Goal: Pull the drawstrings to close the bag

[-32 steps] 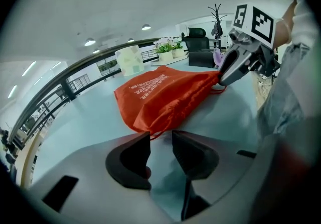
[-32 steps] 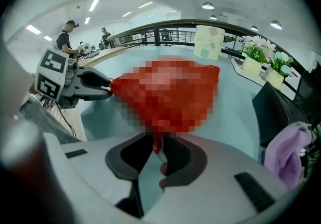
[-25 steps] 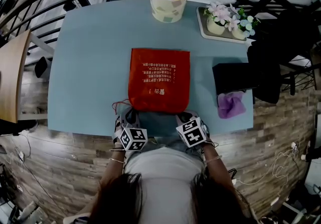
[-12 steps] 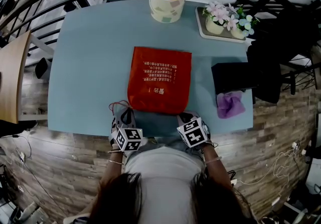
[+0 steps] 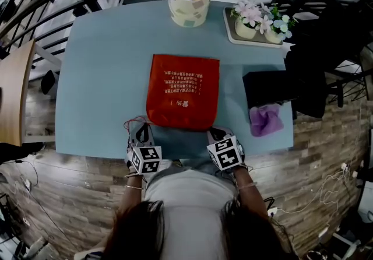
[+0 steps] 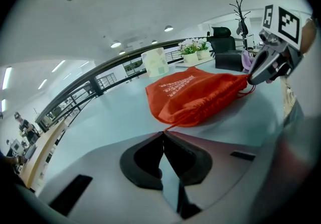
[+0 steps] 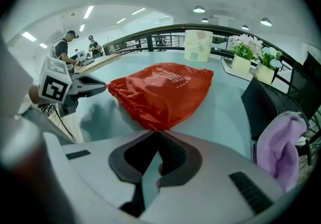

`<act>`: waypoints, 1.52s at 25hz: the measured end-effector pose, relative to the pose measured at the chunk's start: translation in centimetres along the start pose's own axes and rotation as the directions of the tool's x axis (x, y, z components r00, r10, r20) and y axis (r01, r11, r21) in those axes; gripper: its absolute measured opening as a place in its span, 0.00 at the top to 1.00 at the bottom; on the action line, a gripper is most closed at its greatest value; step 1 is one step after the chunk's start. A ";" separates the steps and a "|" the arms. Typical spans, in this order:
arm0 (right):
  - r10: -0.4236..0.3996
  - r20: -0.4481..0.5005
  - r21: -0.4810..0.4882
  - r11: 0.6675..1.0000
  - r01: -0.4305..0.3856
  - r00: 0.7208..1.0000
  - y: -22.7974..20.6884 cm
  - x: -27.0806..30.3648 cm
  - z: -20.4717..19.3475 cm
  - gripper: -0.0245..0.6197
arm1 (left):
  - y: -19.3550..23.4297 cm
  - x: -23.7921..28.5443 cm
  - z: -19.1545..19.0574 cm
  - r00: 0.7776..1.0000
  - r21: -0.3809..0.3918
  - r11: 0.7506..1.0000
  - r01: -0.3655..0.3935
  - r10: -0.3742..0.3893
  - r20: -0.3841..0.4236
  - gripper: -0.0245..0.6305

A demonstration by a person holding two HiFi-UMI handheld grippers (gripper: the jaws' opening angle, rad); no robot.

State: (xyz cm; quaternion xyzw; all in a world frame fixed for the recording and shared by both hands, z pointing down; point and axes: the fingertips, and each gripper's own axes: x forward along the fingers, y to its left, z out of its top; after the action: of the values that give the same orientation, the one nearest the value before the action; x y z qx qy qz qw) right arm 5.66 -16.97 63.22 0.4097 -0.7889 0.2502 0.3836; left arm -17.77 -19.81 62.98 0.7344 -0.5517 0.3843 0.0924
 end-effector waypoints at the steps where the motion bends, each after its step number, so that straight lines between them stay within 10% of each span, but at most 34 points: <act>1: -0.004 0.001 0.008 1.000 0.004 1.000 -0.2 0.0 0.0 0.92 | 0.1 0.1 0.2 1.000 -0.006 1.000 -0.002 0.002 0.000 0.94; 38: -0.141 0.064 0.113 0.985 0.133 0.988 -5.8 -1.6 0.4 0.92 | 2.6 0.8 2.1 0.996 -0.096 0.991 -0.088 0.089 0.000 0.94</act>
State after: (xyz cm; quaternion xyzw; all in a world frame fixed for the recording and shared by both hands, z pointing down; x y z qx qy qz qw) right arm 10.93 -19.64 62.16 0.4918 -0.7574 0.2508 0.3487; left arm -18.97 -22.54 61.32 0.7047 -0.6017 0.3596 0.1094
